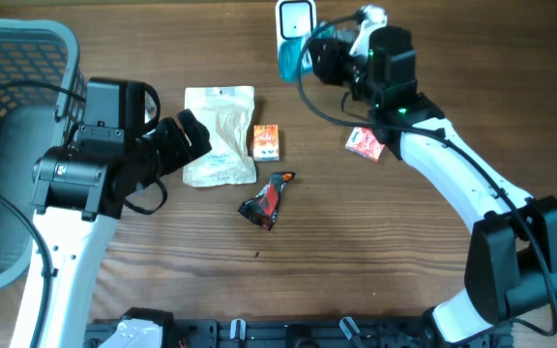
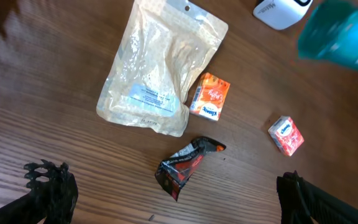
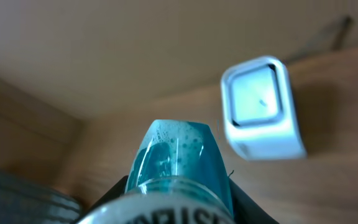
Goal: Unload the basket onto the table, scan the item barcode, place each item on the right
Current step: 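Carry the bottle past the scanner to the table's right edge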
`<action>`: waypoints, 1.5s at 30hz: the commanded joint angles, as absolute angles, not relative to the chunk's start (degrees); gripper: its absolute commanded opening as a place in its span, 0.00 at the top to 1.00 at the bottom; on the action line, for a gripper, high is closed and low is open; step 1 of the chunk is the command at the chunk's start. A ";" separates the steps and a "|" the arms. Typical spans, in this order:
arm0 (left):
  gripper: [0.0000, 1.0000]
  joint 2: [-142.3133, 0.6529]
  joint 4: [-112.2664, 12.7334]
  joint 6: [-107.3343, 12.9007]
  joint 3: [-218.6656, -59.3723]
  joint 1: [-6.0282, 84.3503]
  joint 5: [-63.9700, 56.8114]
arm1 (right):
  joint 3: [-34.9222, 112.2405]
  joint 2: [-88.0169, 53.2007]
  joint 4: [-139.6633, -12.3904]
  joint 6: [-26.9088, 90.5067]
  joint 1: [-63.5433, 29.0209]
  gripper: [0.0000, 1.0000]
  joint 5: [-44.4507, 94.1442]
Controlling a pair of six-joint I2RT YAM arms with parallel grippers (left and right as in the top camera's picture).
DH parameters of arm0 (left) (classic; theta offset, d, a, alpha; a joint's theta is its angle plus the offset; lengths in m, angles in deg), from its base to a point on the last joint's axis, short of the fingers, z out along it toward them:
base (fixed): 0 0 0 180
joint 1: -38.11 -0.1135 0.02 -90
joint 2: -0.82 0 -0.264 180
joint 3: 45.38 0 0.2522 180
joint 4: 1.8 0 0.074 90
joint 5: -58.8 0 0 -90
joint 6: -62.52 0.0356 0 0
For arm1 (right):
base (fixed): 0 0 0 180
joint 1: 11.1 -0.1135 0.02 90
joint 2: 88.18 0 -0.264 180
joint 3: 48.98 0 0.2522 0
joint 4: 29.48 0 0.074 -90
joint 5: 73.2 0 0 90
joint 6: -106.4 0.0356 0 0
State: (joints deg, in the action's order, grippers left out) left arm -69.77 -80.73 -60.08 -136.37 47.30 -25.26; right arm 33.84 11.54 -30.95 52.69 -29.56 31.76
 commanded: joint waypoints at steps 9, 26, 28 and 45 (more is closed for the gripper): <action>0.00 -69.68 -80.57 -59.23 -136.88 47.00 -24.61 | 47.41 26.19 -17.55 72.96 -29.58 0.71 37.80; 0.00 -69.68 -80.57 -59.23 -136.88 47.00 -24.61 | 65.44 42.53 -18.38 79.05 -22.58 0.73 46.45; 0.00 -69.68 -80.57 -59.23 -136.88 47.00 -24.61 | 65.44 42.67 -18.42 79.18 -22.36 0.74 46.58; 0.00 -69.68 -80.57 -59.23 -136.88 47.00 -24.61 | 69.79 29.18 -51.06 58.20 -8.84 0.80 42.37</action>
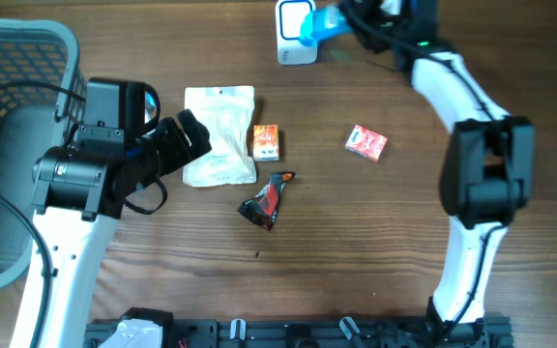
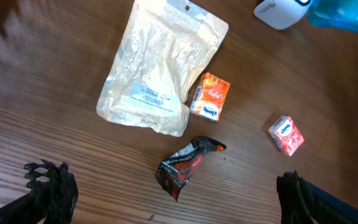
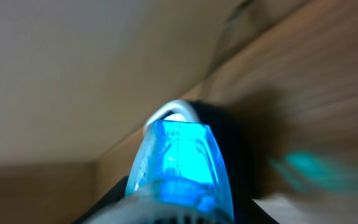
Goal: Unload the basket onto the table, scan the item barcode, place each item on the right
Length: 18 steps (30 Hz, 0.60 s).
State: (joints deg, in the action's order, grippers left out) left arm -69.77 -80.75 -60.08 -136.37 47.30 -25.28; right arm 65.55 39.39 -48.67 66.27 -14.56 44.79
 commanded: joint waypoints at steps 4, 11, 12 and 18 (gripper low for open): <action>0.00 -69.68 -80.57 -59.23 -136.88 47.00 -24.61 | 69.79 23.19 -60.83 51.93 0.65 0.80 38.23; 0.00 -69.68 -80.57 -59.23 -136.88 47.00 -24.61 | 69.53 20.46 -77.17 43.08 13.98 0.82 15.52; 0.00 -69.68 -80.57 -59.23 -136.88 47.00 -24.61 | 69.03 21.16 -78.40 40.08 16.61 0.83 10.76; 0.00 -69.68 -80.57 -59.23 -136.88 47.00 -24.61 | 68.59 26.36 -78.62 38.53 26.81 0.81 6.56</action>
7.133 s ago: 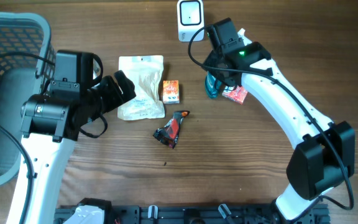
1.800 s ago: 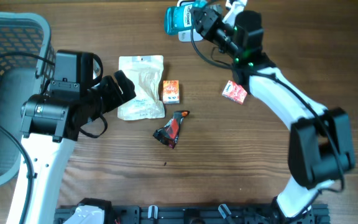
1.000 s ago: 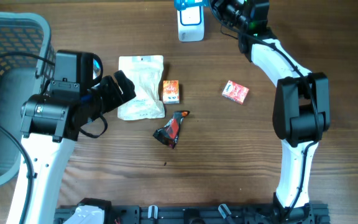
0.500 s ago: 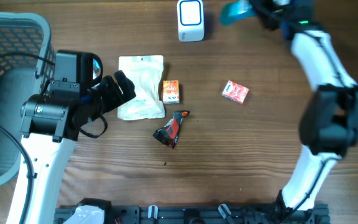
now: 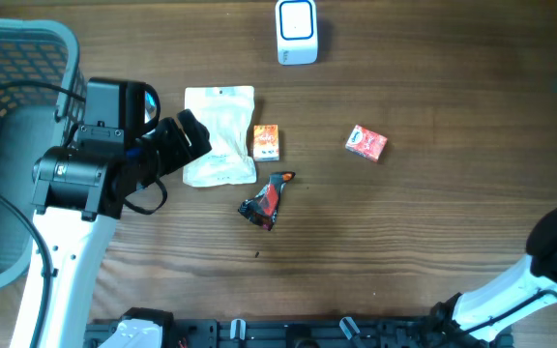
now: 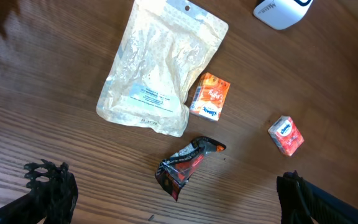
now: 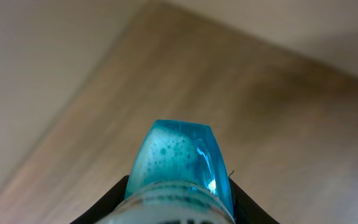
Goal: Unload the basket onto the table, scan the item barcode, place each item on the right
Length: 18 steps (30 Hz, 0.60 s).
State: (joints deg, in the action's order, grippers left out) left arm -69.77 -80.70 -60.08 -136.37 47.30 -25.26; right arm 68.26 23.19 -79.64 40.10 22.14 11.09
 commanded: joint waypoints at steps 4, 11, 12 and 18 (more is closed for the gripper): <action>0.00 -69.68 -80.57 -59.23 -136.88 47.00 -24.61 | 68.57 31.28 -76.76 38.49 31.77 0.80 6.54; 0.00 -69.68 -80.57 -59.21 -136.88 47.00 -24.61 | 68.57 36.90 -71.99 39.03 36.23 0.73 6.50; 0.00 -69.68 -80.57 -59.23 -136.88 47.00 -24.61 | 68.57 37.11 -71.64 39.03 36.56 0.70 6.50; 0.00 -69.68 -80.57 -59.23 -136.88 47.00 -24.61 | 68.61 37.18 -71.84 38.84 36.56 0.33 7.33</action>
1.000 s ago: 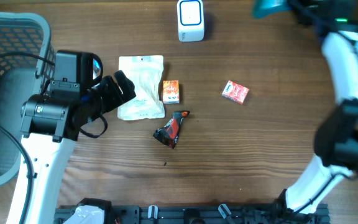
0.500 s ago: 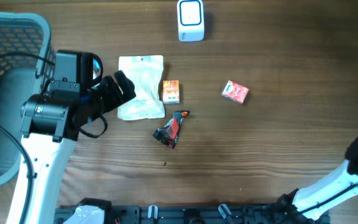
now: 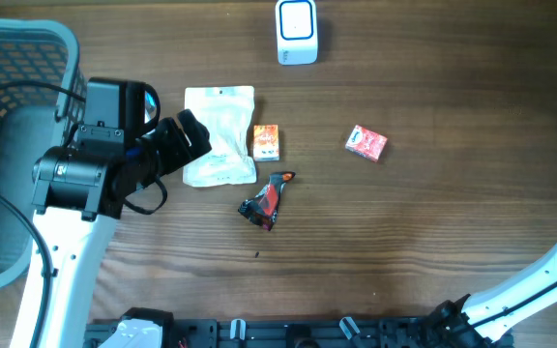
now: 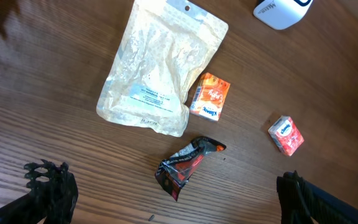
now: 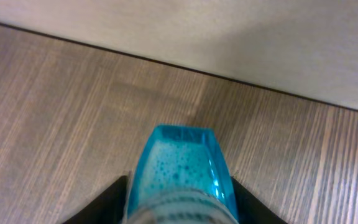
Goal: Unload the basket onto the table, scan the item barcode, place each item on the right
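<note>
A blue translucent bottle [image 5: 182, 158] with foamy liquid fills the lower right wrist view, and my right gripper [image 5: 180, 193] is shut on it over striped wood near a pale wall. Neither that gripper nor the bottle appears in the overhead view; only the right arm [image 3: 540, 285] shows at the lower right edge. The white scanner [image 3: 297, 31] stands at the table's far edge, also in the left wrist view [image 4: 281, 11]. My left gripper [image 4: 169, 190] is open and holds nothing, hovering left of the items [image 3: 187, 140].
On the table lie a pale pouch [image 3: 219, 135], an orange box [image 3: 266, 142], a red-and-white packet [image 3: 366, 143] and a black-and-red wrapper [image 3: 267, 200]. A grey mesh basket [image 3: 8, 58] stands at the far left.
My right gripper and the blue bottle, last seen at the overhead view's right edge, have left that view. The right wrist view now faces striped wood below a pale wall. The left arm is unchanged.
My right gripper held the blue bottle just right of the scanner, then closer to it at the table's far edge. Then the bottle was far off at the right edge, and now it is out of the overhead view. The left gripper stayed open and still.
</note>
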`<action>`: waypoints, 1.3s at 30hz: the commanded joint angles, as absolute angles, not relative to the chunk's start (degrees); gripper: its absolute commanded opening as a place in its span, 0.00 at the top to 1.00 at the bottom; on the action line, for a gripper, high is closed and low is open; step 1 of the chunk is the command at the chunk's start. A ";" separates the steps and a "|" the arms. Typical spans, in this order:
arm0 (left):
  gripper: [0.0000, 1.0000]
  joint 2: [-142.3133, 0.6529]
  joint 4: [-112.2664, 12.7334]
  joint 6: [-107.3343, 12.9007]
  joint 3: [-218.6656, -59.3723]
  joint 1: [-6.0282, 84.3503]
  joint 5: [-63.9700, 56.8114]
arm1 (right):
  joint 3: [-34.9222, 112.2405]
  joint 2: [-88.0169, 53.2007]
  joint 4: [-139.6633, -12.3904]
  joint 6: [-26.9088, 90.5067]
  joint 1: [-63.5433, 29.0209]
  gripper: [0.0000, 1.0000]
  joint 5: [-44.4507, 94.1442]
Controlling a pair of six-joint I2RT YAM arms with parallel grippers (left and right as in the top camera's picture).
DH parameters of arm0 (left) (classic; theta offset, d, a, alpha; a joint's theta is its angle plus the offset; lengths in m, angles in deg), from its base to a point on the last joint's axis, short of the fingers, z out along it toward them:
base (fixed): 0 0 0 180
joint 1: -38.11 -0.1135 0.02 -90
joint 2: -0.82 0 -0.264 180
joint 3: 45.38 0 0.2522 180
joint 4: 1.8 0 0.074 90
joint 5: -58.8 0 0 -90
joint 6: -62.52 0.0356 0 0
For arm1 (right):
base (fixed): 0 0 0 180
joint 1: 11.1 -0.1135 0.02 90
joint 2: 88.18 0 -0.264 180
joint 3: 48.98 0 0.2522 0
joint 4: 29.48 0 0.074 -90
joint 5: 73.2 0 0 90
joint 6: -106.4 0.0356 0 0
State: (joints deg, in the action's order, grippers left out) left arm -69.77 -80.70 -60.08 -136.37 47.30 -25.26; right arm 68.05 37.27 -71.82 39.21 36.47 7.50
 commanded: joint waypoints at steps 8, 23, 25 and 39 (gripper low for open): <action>0.00 -69.68 -80.57 -59.23 -136.88 47.00 -24.61 | 69.47 30.91 -74.84 38.90 36.34 0.00 10.17; 0.00 -69.68 -80.57 -59.23 -136.88 47.00 -24.61 | 69.44 17.99 -79.82 38.79 21.63 0.00 50.80; 0.00 -69.68 -80.57 -59.23 -136.88 47.00 -24.61 | 69.42 17.99 -81.63 36.13 16.47 0.00 52.73; 0.00 -69.68 -80.57 -59.23 -136.88 47.00 -24.61 | 60.66 27.98 -97.98 1.48 -18.28 0.00 28.46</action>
